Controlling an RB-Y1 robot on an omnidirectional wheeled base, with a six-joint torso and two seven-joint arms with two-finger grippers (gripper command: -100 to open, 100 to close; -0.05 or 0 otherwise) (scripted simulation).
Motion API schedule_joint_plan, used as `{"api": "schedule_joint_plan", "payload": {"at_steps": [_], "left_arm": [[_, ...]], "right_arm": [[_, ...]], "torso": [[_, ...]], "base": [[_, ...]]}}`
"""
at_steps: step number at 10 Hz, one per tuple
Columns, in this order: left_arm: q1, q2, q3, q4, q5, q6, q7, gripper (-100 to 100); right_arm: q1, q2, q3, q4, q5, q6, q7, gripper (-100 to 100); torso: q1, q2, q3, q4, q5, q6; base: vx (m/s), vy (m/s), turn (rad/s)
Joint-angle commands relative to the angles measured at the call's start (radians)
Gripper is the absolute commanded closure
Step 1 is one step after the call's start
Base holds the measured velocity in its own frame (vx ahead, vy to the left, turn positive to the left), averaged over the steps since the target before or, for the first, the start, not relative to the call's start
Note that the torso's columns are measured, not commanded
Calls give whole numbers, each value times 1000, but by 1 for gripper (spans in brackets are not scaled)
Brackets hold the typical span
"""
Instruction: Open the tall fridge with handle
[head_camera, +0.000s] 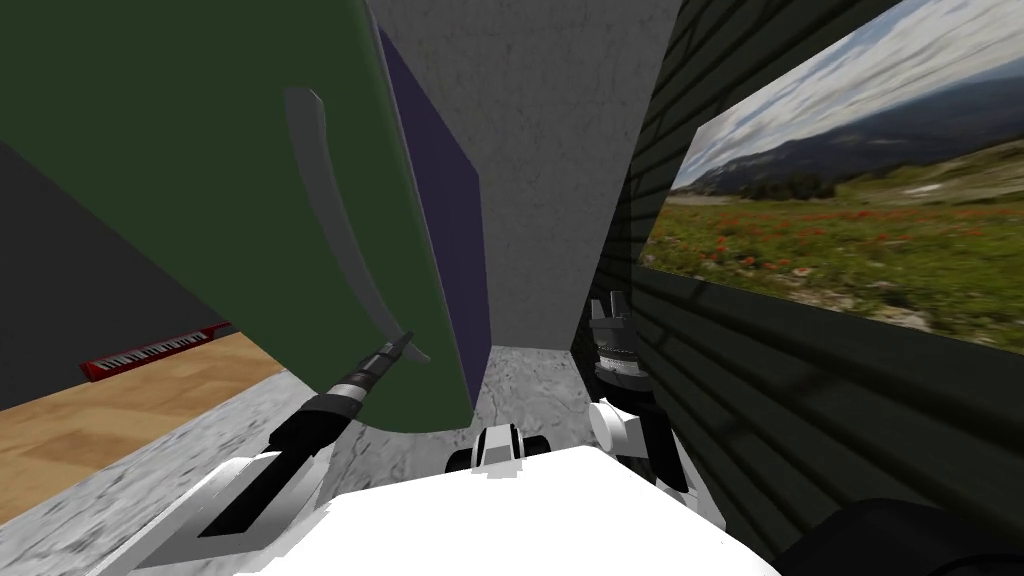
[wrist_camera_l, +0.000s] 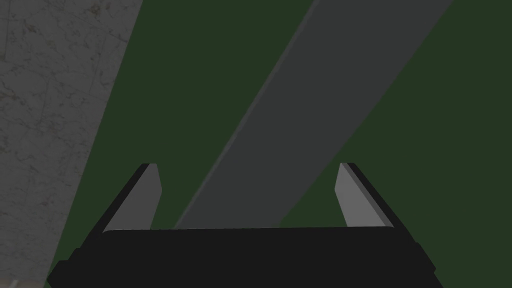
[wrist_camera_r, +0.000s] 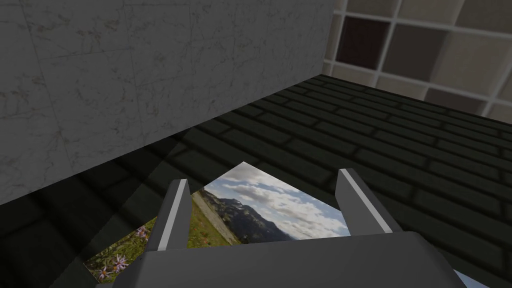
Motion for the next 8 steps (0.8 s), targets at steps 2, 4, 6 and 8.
{"api": "schedule_joint_plan", "payload": {"at_steps": [2, 4, 6, 8], "left_arm": [[-57, 34, 60, 81, 32, 21, 22, -100], [-95, 57, 100, 135, 53, 35, 37, -100], [-67, 40, 70, 94, 37, 25, 26, 100], [-29, 17, 30, 40, 16, 11, 11, 100]], "right_arm": [[0, 0, 0, 0, 0, 0, 0, 0], [0, 0, 0, 0, 0, 0, 0, 0], [0, 0, 0, 0, 0, 0, 0, 0], [0, 0, 0, 0, 0, 0, 0, 0]], "torso": [[-2, 5, 4, 2, 0, 0], [-6, 2, 1, 1, -2, 2], [-7, -1, -1, 0, -2, 1], [-9, 1, 0, 3, -4, 1]], "base": [[-69, -45, -214], [-88, -46, -233], [0, 11, 97], [73, 44, 273]]}}
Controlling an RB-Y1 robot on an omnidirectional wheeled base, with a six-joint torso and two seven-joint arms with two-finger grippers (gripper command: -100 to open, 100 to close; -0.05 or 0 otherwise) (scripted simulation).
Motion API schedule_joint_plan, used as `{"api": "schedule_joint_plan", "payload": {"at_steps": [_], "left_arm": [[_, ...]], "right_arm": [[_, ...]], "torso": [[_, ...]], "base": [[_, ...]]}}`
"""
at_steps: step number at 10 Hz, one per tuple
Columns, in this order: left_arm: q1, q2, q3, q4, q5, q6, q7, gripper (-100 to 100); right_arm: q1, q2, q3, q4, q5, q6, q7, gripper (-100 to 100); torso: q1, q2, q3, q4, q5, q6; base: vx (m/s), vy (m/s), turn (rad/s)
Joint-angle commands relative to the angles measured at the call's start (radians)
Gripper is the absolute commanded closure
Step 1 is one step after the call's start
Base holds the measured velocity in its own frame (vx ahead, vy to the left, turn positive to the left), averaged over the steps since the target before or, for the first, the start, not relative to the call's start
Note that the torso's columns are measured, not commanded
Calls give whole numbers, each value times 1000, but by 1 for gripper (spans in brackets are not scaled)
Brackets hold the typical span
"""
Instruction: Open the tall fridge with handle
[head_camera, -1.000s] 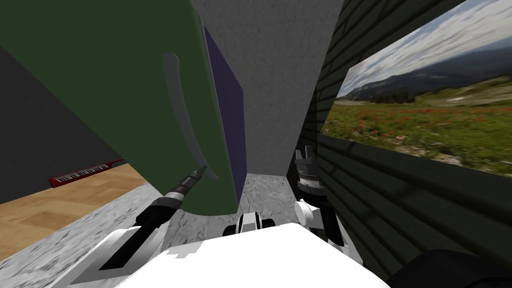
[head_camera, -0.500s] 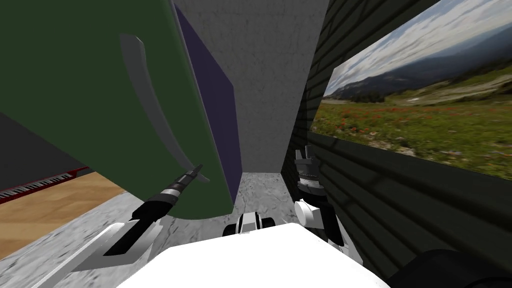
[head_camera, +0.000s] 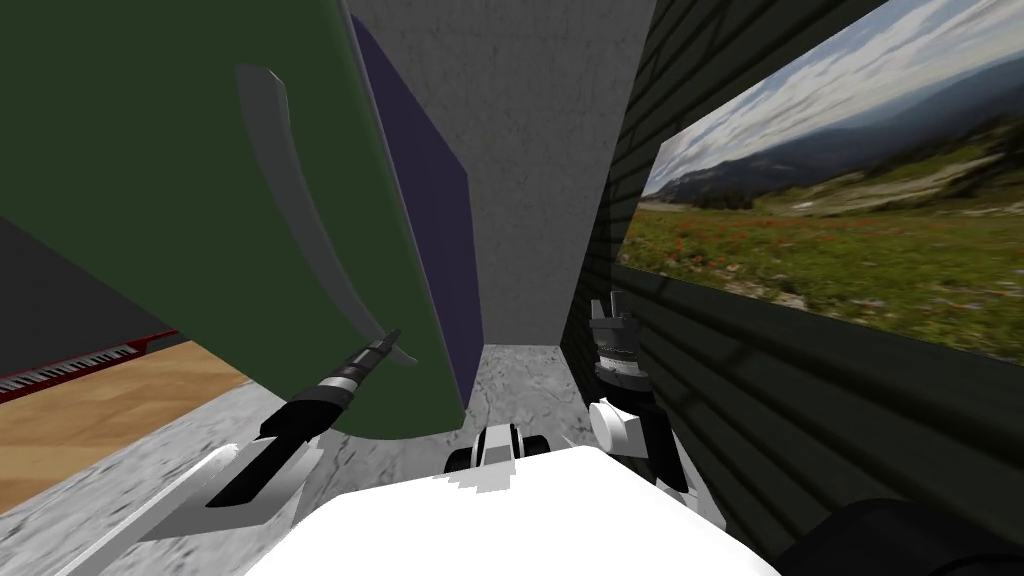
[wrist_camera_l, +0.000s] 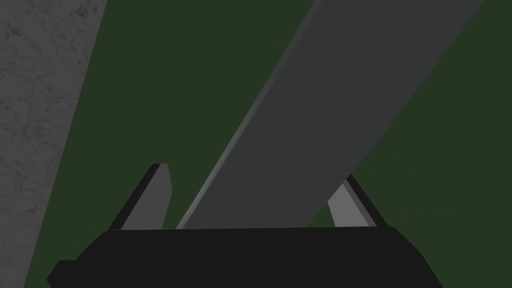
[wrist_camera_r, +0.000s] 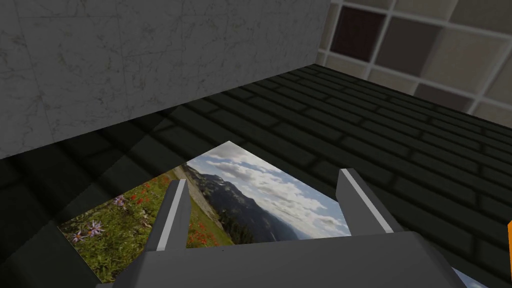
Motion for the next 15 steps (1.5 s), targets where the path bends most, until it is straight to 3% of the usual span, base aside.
{"api": "schedule_joint_plan", "payload": {"at_steps": [1, 3, 5, 6, 14, 15], "left_arm": [[46, -31, -53, -67, -27, -34, -16, 100], [46, -36, -54, -65, -32, -33, -21, 100], [71, -9, -86, -98, -33, -65, -21, 100], [71, -9, -86, -98, -33, -65, -21, 100], [168, 99, -203, -221, -34, -196, -14, 100], [163, 85, -206, -201, -42, -185, -25, 100]], "right_arm": [[0, 0, 0, 0, 0, 0, 0, 0], [0, 0, 0, 0, 0, 0, 0, 0], [-1, 0, 0, 0, 0, 0, 0, 0], [-1, 0, 0, 0, 0, 0, 0, 0], [-1, 0, 0, 0, 0, 0, 0, 0], [-1, 0, 0, 0, 0, 0, 0, 0]], "torso": [[0, 2, 2, -2, 2, 0], [2, 1, 2, -2, 3, 2], [9, 9, 6, -1, 5, 0], [12, 12, 9, 0, 7, 0], [13, 0, -1, 2, 4, -3], [9, 2, 1, 2, 3, -3]], "base": [[104, 56, 258], [56, 29, 86], [-130, 166, -55], [-169, 188, -60], [-273, 307, -64], [-141, 145, -29]]}}
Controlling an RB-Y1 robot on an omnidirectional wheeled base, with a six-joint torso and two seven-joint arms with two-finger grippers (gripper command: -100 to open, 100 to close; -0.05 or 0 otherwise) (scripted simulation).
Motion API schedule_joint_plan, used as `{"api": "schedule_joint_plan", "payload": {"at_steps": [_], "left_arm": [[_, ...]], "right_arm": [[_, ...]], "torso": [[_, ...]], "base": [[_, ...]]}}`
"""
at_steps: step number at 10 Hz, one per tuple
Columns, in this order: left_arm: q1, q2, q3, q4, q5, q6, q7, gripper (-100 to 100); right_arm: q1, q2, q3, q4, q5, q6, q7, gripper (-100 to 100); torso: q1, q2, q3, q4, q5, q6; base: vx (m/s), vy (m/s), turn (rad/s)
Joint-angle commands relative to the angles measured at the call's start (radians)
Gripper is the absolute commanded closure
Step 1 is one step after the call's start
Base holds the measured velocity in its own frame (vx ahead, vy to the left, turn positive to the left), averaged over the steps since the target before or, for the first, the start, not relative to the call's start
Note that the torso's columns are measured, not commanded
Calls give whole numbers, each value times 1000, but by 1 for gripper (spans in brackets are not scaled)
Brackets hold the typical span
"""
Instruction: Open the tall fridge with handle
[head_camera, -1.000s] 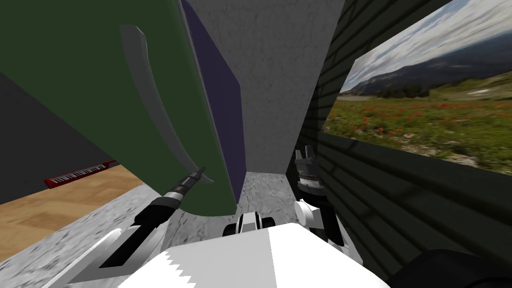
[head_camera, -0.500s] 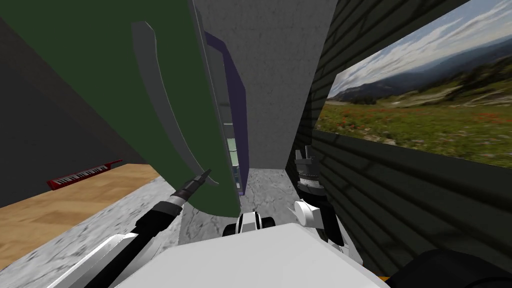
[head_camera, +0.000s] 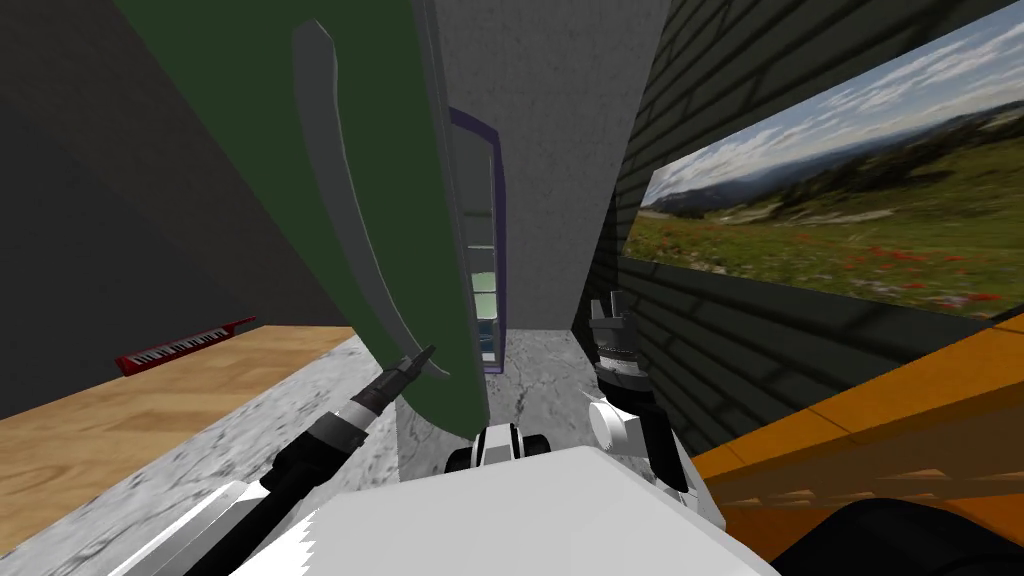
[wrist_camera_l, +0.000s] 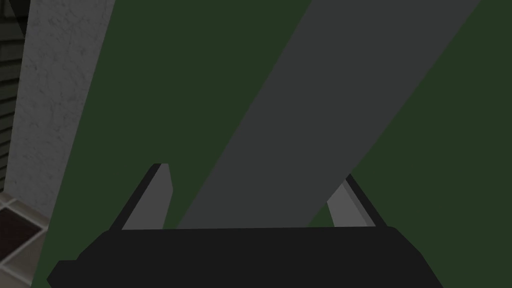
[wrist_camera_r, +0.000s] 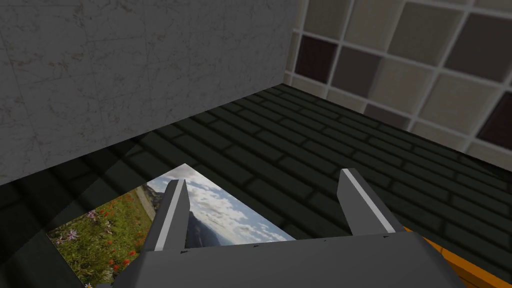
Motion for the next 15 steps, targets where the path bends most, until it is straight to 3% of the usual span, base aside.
{"api": "schedule_joint_plan", "payload": {"at_steps": [1, 5, 6, 12, 14, 15], "left_arm": [[-4, 19, 14, 25, 11, -25, 13, 100], [-32, 65, 68, 105, 49, -85, 56, 100], [-32, 65, 68, 105, 49, -85, 56, 100], [-78, 142, 158, 237, 112, -184, 129, 100], [-88, 158, 176, 264, 125, -204, 143, 100], [-74, 151, 165, 246, 115, -192, 131, 100]], "right_arm": [[0, 0, 0, 0, 0, 0, 0, 0], [0, 0, 0, 0, 0, 0, 0, 0], [0, 0, 0, 0, 0, 0, 0, 0], [0, 0, 0, 0, 0, 0, 0, 0], [0, 0, 0, 0, 0, 0, 0, 0], [0, 0, 0, 0, 0, 0, 0, 0]], "torso": [[-11, -9, -5, -3, -3, 0], [7, -4, -1, -4, 3, -1], [10, -6, -2, -5, 4, 0], [7, -3, -2, -3, 2, 0], [0, -6, -3, -2, 0, -2], [-5, -5, -3, -3, -2, 1]], "base": [[-191, 151, -272], [-282, 239, -313], [-260, 194, -178], [-338, 204, -307], [-304, 153, -170], [-147, 86, -60]]}}
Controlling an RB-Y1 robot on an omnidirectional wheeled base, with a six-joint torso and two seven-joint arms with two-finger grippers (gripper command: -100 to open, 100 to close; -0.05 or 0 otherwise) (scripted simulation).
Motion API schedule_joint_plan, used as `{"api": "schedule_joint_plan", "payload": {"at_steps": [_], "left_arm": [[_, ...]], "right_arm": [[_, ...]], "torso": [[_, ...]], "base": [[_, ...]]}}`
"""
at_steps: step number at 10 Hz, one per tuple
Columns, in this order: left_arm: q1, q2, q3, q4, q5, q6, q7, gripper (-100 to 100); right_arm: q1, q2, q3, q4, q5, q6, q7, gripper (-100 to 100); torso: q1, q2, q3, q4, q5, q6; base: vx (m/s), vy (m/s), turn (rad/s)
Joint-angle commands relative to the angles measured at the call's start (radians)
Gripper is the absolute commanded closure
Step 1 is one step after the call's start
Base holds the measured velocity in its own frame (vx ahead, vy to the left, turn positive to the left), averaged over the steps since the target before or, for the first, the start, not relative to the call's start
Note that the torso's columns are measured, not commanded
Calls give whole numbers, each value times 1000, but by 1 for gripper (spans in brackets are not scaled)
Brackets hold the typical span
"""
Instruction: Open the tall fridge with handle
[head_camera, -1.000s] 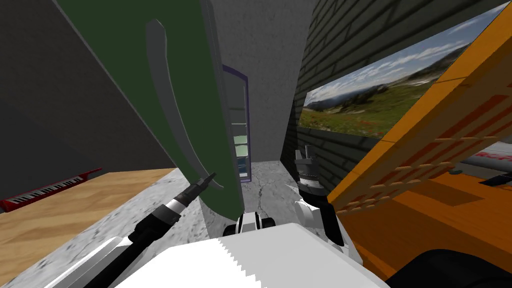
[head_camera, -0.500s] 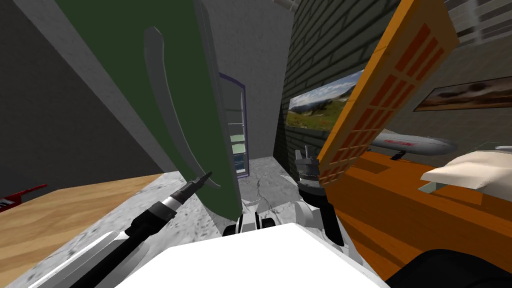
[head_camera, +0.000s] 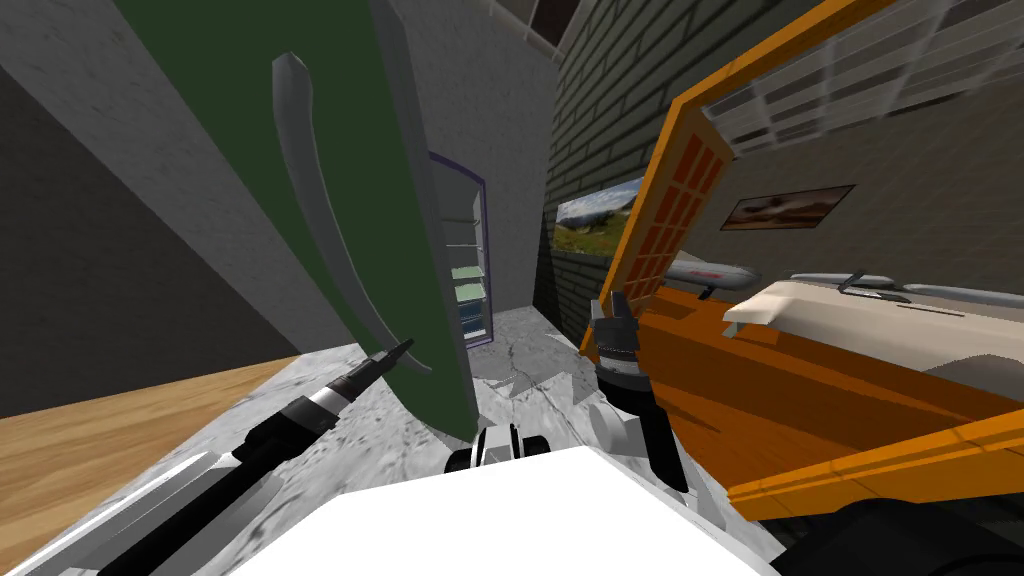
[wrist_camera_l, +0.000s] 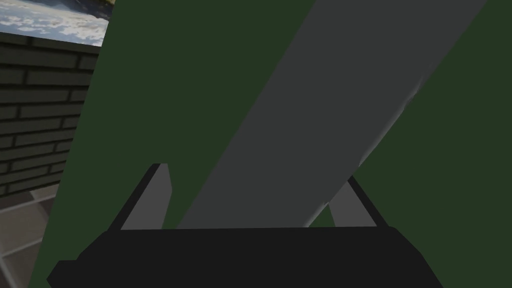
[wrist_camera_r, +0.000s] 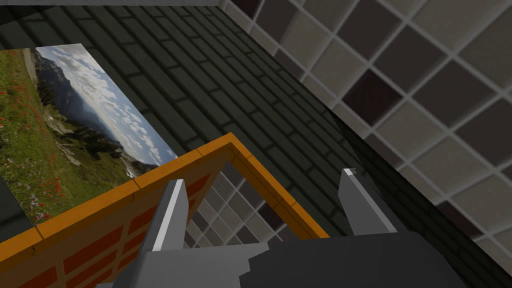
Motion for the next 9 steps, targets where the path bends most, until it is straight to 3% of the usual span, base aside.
{"api": "schedule_joint_plan", "payload": {"at_steps": [1, 3, 6, 7, 8, 9], "left_arm": [[-50, 28, -5, 54, 6, -50, 12, 100], [-83, 28, -5, 112, 6, -95, 12, 100], [-83, 28, -5, 194, 6, -97, 12, 100], [-132, 55, -14, 224, 11, -158, 23, 100], [-163, 55, -14, 254, 11, -180, 23, 100], [-166, 55, -14, 289, 11, -194, 23, 100]], "right_arm": [[1, 0, 0, 0, 0, 0, 0, 0], [0, 0, 0, 0, 0, 0, 0, 0], [1, 0, 0, 0, 0, 0, 0, 0], [1, 0, 0, 0, 0, 0, 0, 0], [0, 0, 0, 0, 0, 0, 0, 0], [0, 0, 0, 0, 0, 0, 0, 0]], "torso": [[-7, -5, -2, -2, -1, 0], [0, 7, 6, 1, 2, 2], [1, -10, -4, -7, 3, 0], [7, -10, -4, -9, 6, 0], [12, 4, 5, -6, 9, 3], [11, 10, 10, -2, 9, 3]], "base": [[-237, 166, -310], [-218, 132, -247], [6, -29, 25], [-226, 64, -259], [-268, 141, -423], [-136, 107, -148]]}}
